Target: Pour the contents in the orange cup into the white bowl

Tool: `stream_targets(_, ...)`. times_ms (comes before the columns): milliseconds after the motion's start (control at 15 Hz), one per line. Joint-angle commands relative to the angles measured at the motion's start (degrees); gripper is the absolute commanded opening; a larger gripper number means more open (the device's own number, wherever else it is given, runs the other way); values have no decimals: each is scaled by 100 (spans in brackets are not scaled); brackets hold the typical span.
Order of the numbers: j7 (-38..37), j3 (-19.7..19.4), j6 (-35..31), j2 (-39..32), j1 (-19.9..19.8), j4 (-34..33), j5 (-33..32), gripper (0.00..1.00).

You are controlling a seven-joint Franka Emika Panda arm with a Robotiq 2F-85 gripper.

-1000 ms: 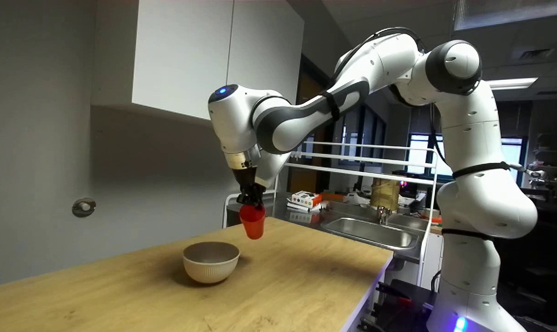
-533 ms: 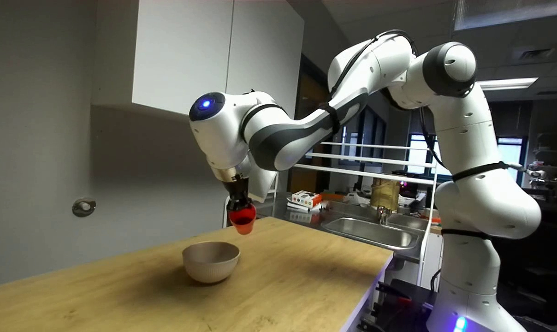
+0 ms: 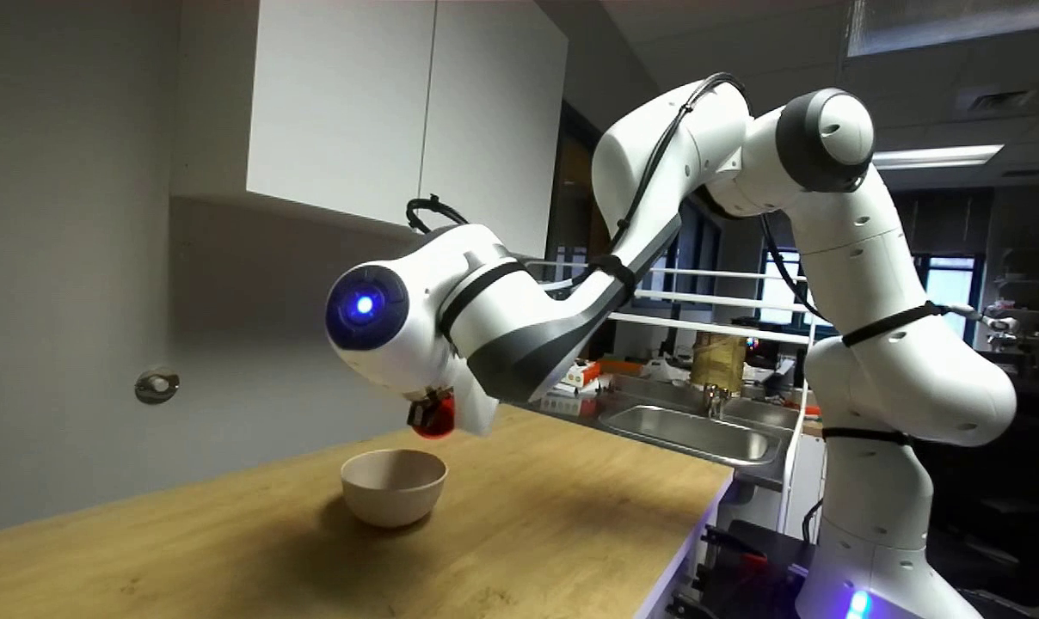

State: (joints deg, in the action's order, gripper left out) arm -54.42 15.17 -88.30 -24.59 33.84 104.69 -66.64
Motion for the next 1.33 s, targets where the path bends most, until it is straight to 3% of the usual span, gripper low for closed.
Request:
stream_targets(0,-308,32,479,-298,232,-106,-757,3)
stream_targets(533,-851,56,1416,-663,475,-114,-1747,2)
stream_targets(1267,-817,110,2039,-834,501,-87,-2613,2)
